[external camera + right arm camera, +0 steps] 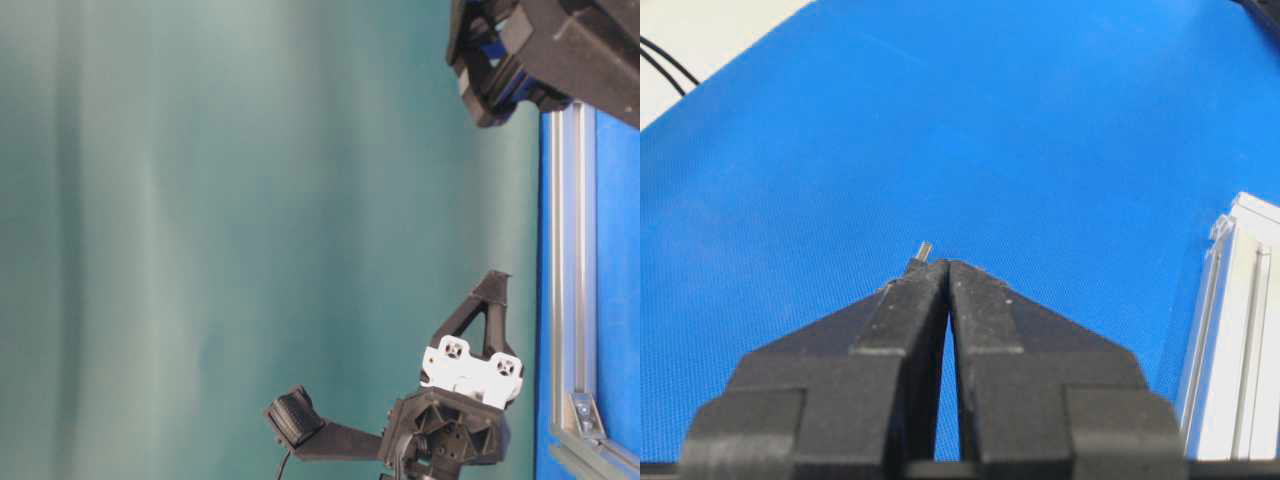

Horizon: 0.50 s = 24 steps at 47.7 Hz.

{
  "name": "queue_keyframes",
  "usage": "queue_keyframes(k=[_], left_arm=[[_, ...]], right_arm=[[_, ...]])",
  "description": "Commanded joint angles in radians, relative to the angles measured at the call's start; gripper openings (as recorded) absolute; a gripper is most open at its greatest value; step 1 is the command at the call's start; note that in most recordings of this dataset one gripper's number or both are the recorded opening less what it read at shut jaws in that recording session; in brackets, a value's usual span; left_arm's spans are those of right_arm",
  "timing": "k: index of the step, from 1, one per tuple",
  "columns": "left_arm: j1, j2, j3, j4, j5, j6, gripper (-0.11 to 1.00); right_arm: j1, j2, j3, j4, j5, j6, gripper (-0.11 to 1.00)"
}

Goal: Insert the wire through the string loop located on the right side.

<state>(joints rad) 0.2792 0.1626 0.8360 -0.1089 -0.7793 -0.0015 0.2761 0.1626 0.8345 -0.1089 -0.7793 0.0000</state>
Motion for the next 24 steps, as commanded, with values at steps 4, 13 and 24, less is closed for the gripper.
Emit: queue_keyframes(k=[4, 13, 24], left_arm=[[-0.012, -0.043, -0.003, 0.023, 0.002, 0.012, 0.0], [-0.012, -0.044, 0.0, 0.025, 0.003, 0.014, 0.0], [-0.012, -0.044, 0.0, 0.023, 0.002, 0.014, 0.0]], right_arm=[[0.035, -0.035, -0.021, 0.002, 0.023, 0.006, -0.03], [0.04, -0.037, -0.031, 0.002, 0.067, 0.034, -0.06], [0.043, -0.037, -0.031, 0.002, 0.064, 0.051, -0.05]])
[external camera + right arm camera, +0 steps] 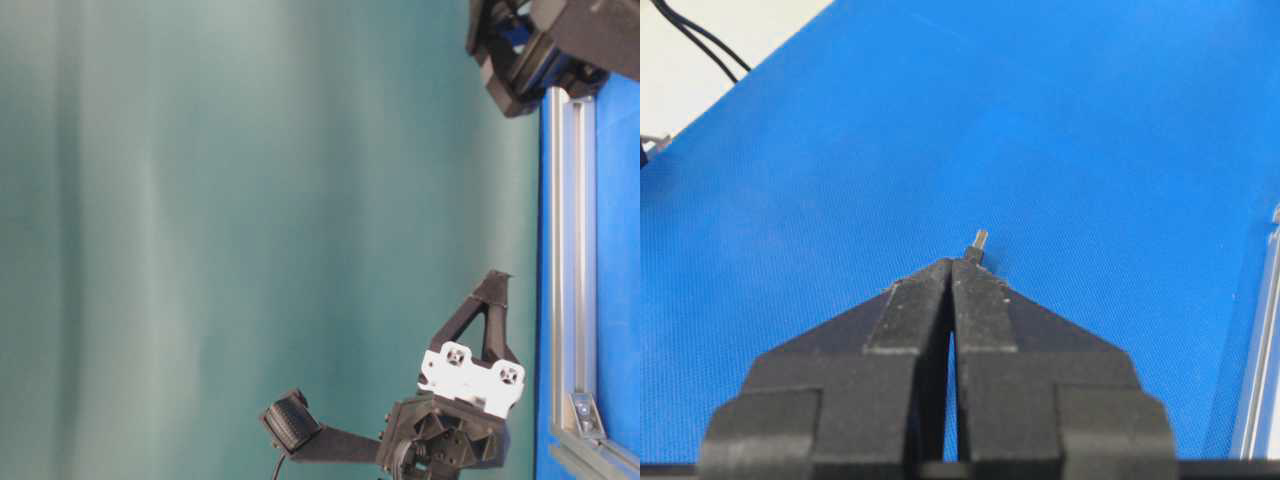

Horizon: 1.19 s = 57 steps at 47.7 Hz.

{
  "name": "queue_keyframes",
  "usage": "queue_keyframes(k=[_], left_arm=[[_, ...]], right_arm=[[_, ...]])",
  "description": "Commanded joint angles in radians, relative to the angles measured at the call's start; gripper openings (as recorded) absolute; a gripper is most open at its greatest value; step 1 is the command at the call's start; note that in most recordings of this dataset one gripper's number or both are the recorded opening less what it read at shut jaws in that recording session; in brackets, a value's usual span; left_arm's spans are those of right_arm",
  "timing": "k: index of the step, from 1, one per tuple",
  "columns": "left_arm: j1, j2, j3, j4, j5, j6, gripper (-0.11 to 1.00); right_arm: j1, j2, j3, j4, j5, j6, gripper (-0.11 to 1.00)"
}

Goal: Insert the wire through the string loop located on the right side.

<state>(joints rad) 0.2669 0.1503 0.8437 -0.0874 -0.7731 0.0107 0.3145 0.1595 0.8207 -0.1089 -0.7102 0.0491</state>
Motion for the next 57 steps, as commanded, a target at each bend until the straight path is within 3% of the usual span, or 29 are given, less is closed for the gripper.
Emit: queue_keyframes(k=[1, 8, 15, 20, 25, 47, 57], left_arm=[[0.0, -0.032, -0.008, 0.002, -0.005, 0.002, 0.0], [0.0, -0.032, -0.006, 0.002, -0.005, 0.002, 0.0], [0.0, -0.032, -0.008, 0.002, -0.005, 0.002, 0.0], [0.0, -0.032, -0.009, 0.002, -0.005, 0.002, 0.0], [0.0, -0.032, -0.008, 0.002, -0.005, 0.002, 0.0], [0.002, -0.032, -0.008, 0.002, -0.003, 0.002, 0.0], [0.002, -0.032, -0.005, 0.002, -0.005, 0.002, 0.0]], right_arm=[[0.006, -0.034, -0.017, 0.002, -0.005, 0.005, -0.04], [0.009, -0.032, -0.02, 0.012, -0.014, 0.04, 0.18], [0.012, -0.029, -0.02, 0.051, -0.023, 0.054, 0.64], [0.014, -0.018, -0.018, 0.077, -0.038, 0.054, 0.89], [0.015, -0.002, -0.021, 0.097, -0.061, 0.054, 0.85], [0.04, 0.222, -0.109, 0.21, -0.115, 0.055, 0.87], [0.044, 0.235, -0.114, 0.221, -0.112, 0.055, 0.86]])
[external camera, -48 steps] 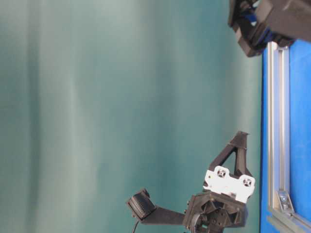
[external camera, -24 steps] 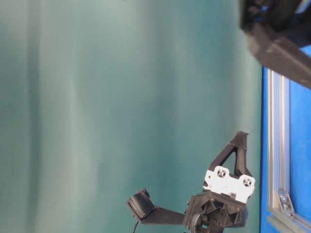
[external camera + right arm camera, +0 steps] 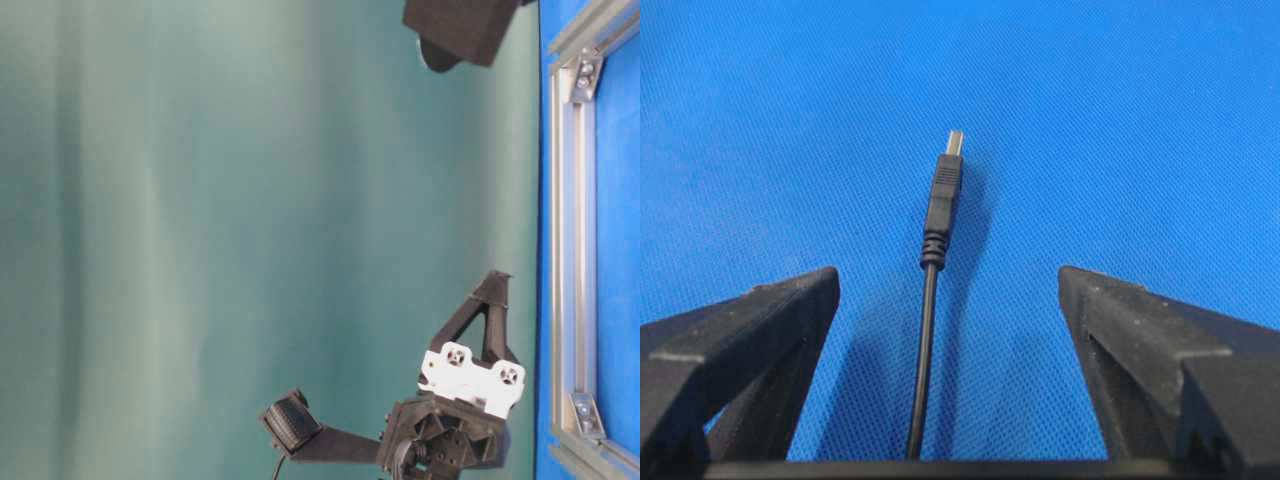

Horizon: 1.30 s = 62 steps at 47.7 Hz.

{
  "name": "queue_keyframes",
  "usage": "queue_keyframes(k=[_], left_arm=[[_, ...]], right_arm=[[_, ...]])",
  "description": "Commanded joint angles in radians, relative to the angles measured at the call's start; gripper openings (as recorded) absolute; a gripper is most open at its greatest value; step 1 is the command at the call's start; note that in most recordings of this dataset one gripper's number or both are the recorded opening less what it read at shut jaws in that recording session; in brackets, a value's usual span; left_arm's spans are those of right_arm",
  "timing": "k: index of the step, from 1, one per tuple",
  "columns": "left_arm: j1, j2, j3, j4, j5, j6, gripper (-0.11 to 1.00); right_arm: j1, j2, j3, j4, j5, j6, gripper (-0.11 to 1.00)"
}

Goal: Insert the wire through the string loop located on the right side.

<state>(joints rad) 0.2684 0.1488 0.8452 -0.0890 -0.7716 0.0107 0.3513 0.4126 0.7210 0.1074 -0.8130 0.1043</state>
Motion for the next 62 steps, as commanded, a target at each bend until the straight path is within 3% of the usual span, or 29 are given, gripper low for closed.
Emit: queue_keyframes(k=[1, 7, 16, 19, 23, 47, 62], left_arm=[[0.0, -0.031, -0.006, 0.003, -0.006, 0.002, 0.0], [0.0, -0.031, -0.005, 0.003, -0.006, 0.002, 0.0], [0.0, -0.031, -0.003, 0.003, -0.006, 0.002, 0.0], [0.0, -0.031, -0.003, 0.003, -0.005, 0.002, 0.0], [0.002, -0.032, -0.003, 0.003, -0.006, 0.002, 0.0], [0.002, -0.032, -0.002, 0.003, -0.006, 0.0, 0.0], [0.002, -0.034, -0.003, 0.005, -0.006, 0.0, 0.0]], right_arm=[[0.008, -0.018, -0.015, 0.005, -0.008, 0.0, 0.85], [0.008, -0.018, -0.015, 0.005, 0.005, -0.003, 0.73], [0.012, -0.017, -0.017, -0.011, 0.043, -0.011, 0.2], [0.014, -0.017, -0.018, -0.02, 0.057, -0.011, 0.07], [0.015, -0.017, -0.02, -0.025, 0.061, -0.011, -0.03], [0.015, -0.092, -0.011, -0.023, 0.081, -0.006, -0.04], [0.015, -0.218, -0.025, -0.023, 0.256, -0.015, -0.04]])
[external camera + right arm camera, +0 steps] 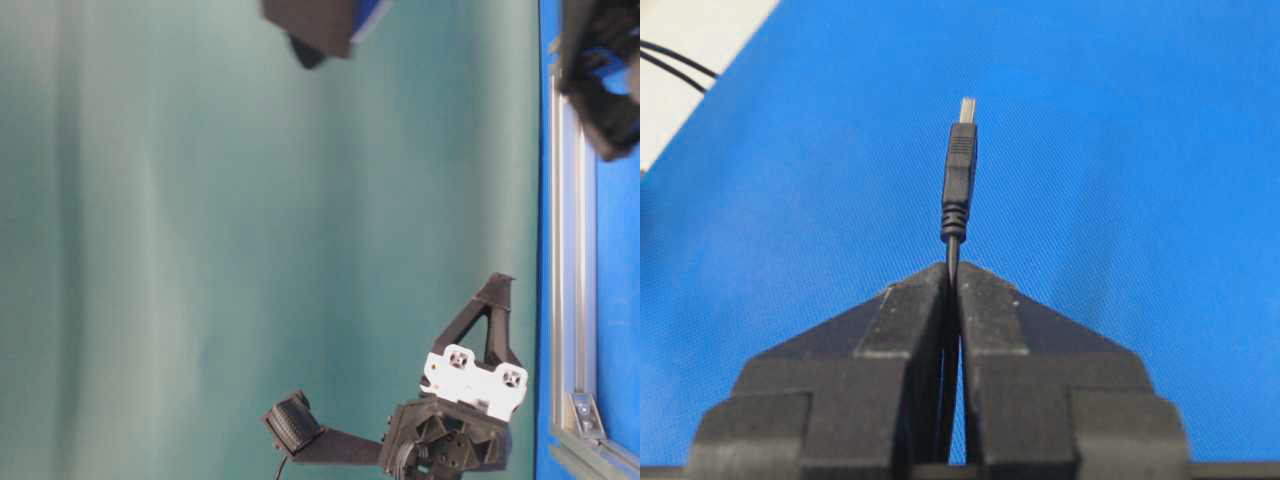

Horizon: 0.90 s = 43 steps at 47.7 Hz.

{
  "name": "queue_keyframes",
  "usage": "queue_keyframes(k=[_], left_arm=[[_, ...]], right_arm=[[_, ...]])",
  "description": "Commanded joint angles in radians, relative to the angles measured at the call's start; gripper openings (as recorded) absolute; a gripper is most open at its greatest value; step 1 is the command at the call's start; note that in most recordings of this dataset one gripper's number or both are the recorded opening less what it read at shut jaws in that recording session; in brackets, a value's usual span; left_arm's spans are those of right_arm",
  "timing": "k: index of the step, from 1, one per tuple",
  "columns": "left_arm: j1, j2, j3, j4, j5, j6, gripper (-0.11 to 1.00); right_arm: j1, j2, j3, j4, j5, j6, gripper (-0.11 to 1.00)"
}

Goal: Insert the wire through the string loop located on the right side.

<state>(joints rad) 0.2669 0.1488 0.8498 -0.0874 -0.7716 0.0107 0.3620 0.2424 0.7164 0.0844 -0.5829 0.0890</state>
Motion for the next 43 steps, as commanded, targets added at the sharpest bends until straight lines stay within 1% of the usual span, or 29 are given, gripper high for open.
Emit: queue_keyframes(k=[1, 7, 43], left_arm=[[0.003, -0.034, -0.008, 0.002, -0.006, 0.0, 0.0], [0.003, -0.032, -0.008, 0.002, -0.006, 0.0, 0.0], [0.003, -0.032, -0.006, 0.002, -0.006, 0.0, 0.0]], right_arm=[[0.003, -0.051, -0.021, 0.0, 0.031, 0.0, -0.04], [0.005, -0.049, -0.025, 0.0, 0.052, -0.002, -0.04], [0.005, -0.051, -0.023, 0.002, 0.054, -0.002, -0.04]])
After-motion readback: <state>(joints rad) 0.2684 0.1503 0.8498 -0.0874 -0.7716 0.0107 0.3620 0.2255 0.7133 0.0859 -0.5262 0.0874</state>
